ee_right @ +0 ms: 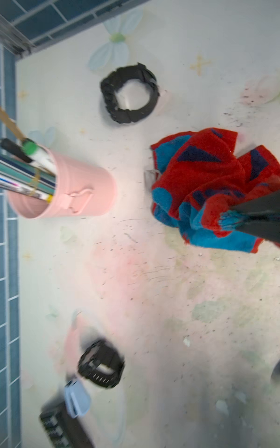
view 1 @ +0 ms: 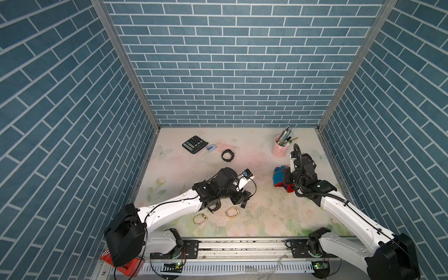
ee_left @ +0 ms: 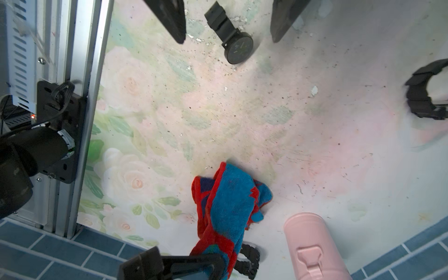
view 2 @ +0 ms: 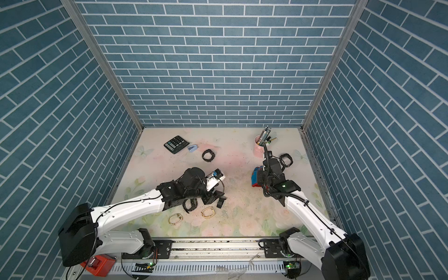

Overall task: Wipe the watch dial
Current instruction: Pick up the watch at the center of the board.

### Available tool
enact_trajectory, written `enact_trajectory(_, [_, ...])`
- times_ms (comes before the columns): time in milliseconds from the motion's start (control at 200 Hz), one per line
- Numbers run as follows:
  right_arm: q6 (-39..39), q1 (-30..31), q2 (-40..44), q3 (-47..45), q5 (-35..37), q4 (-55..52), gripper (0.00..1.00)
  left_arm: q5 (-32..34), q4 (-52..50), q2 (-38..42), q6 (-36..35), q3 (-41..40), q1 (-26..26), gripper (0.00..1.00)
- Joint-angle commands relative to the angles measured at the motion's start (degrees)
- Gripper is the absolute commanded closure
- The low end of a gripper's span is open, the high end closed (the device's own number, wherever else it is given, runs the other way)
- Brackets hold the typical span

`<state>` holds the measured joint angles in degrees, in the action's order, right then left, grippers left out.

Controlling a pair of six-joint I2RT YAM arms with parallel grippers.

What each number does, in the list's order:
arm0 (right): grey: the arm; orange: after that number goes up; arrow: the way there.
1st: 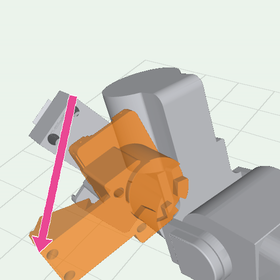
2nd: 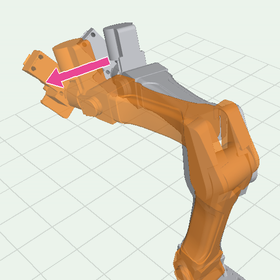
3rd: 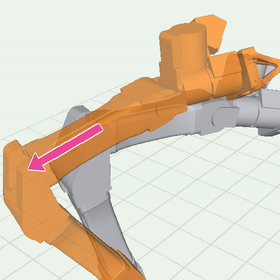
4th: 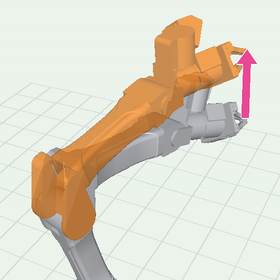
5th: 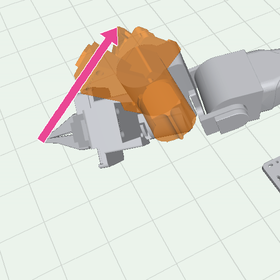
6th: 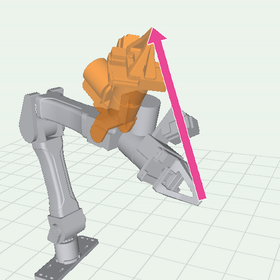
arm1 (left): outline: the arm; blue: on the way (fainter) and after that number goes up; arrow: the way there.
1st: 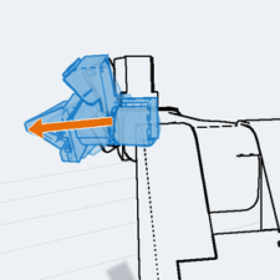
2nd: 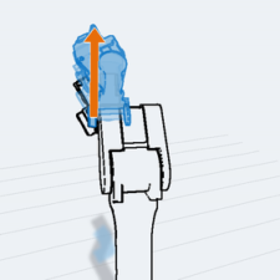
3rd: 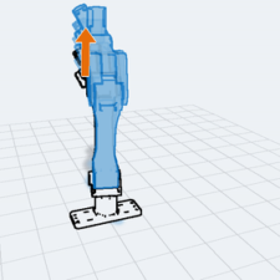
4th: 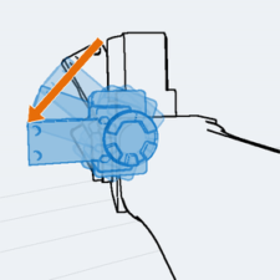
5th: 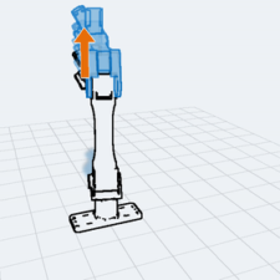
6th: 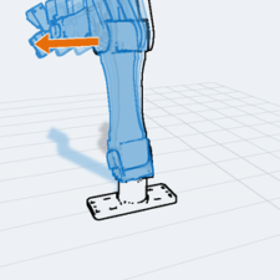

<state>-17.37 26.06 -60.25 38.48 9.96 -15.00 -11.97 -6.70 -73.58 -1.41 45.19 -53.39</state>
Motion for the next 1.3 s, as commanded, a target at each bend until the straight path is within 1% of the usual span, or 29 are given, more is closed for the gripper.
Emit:
enact_trajectory(0, [-2.19,-0.23,0.16,0.3,-0.53,2.95,1.0,3.85,-1.07,0.6,4.87,-2.6,-1.61,0.42])
enact_trajectory(70, [-2.26,-0.34,-0.52,0.77,-0.87,3.31,1.0,6.75,-1.71,0.41,6.27,-2.78,-2.66,0.42])
enact_trajectory(185, [-1.79,-0.4,-1.64,1.2,-1.17,4.5,1.0,10.66,-1.6,-0.51,6.33,-3.22,-4.93,0.42])
enact_trajectory(290, [-2.92,-0.41,-2.47,1.25,-2.35,5.39,1.0,10.84,-3.0,-1.39,6.45,-2.42,-5.9,0.41])
enact_trajectory(360, [-3.07,-0.4,-2.72,1.51,-3.25,5.2,1.0,11.09,-2.03,-1.39,7.02,-3.2,-6.28,0.41])
enact_trajectory(445, [-3.03,-0.4,-2.19,0.82,-3.02,5.64,1.0,11.02,-0.24,-1.42,7.21,-4.31,-6.29,0.41])
enact_trajectory(605, [-3.73,-0.49,-0.42,-1.13,-3.28,6.97,1.0,11.29,-0.9,-1.48,8.01,-3.84,-6.34,0.41])
enact_trajectory(775, [-3.99,-0.49,-1.07,-1.26,-3.71,7.43,1.0,10.85,0.37,-1.4,9.31,-4.94,-6.88,0.41])
enact_trajectory(965, [-3.63,-0.49,-0.38,-1.59,-3.01,7.76,1.0,11.68,1.54,-2.22,8.48,-5.02,-7.59,0.4])
enact_trajectory(1060, [-3.75,-0.49,-0.09,-1.03,-3.98,6.74,1.0,11.96,1.31,-2.43,8.65,-4.92,-7.72,0.4])
enact_trajectory(1175, [-3.38,-0.47,0.89,-1.87,-2.75,6.73,1.0,10.43,2.53,-3.38,7.87,-4.97,-7.88,0.4])
enact_trajectory(1295, [-3.89,-0.49,1.61,-2.18,-3.08,6.7,1.0,13.38,-0.08,-3.72,8.86,-4.56,-8.18,0.4])
